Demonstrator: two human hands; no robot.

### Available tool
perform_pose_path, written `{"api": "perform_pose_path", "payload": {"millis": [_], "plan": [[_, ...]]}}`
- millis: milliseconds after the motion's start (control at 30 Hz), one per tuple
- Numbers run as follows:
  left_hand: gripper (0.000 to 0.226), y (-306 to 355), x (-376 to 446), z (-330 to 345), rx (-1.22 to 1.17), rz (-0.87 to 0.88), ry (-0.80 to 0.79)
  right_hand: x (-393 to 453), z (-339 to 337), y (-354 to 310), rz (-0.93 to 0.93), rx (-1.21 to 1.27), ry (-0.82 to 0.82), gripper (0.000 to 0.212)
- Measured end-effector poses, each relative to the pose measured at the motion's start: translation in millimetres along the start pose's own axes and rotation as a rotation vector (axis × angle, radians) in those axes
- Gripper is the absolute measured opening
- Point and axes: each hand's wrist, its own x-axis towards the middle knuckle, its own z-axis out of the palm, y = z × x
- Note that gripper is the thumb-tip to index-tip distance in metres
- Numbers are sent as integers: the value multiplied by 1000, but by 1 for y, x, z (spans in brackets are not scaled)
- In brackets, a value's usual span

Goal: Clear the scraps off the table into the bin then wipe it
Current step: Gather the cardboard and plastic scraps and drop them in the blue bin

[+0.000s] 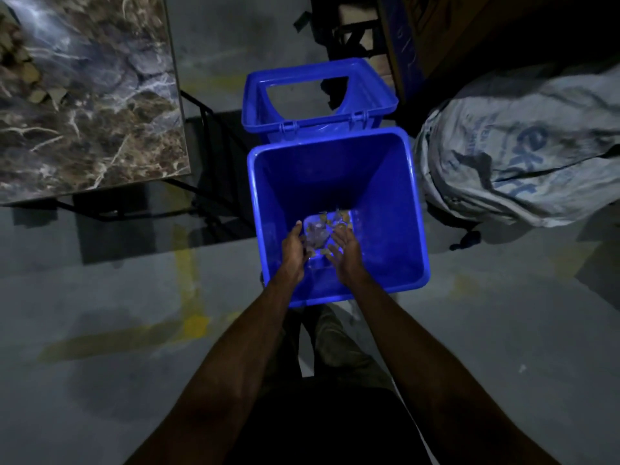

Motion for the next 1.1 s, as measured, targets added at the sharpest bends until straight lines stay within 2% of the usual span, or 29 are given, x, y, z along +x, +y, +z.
{"api": "perform_pose_path", "payload": {"millis": [133,167,267,367,467,600,733,933,1100], "plan": [[55,1,-13,-2,-29,33,-37,-20,6,-7,-32,-59,-7,30],[54,2,-20,-4,-51,32,-34,-24,9,-8,-44,-81,-1,29],[30,11,-43,-12,-92,68,-38,-33,19,-6,-97,-162,-23,24],[27,18,-59,-27,-114,116,-71,-38,32,2,-151,-242,-68,23],[14,22,-62,-53,-131,173,-59,-50,56,3,-257,-356,-82,24],[12,37,-65,-93,-135,323,-46,-80,92,11,-528,-592,-134,26],[17,68,-76,-145,-174,497,-27,-115,139,26,-655,-739,-191,26],[14,75,-83,-234,-206,608,-41,-154,208,82,-797,-747,-294,23],[13,58,-77,-316,-206,666,-18,-174,240,149,-885,-779,-320,31]]}}
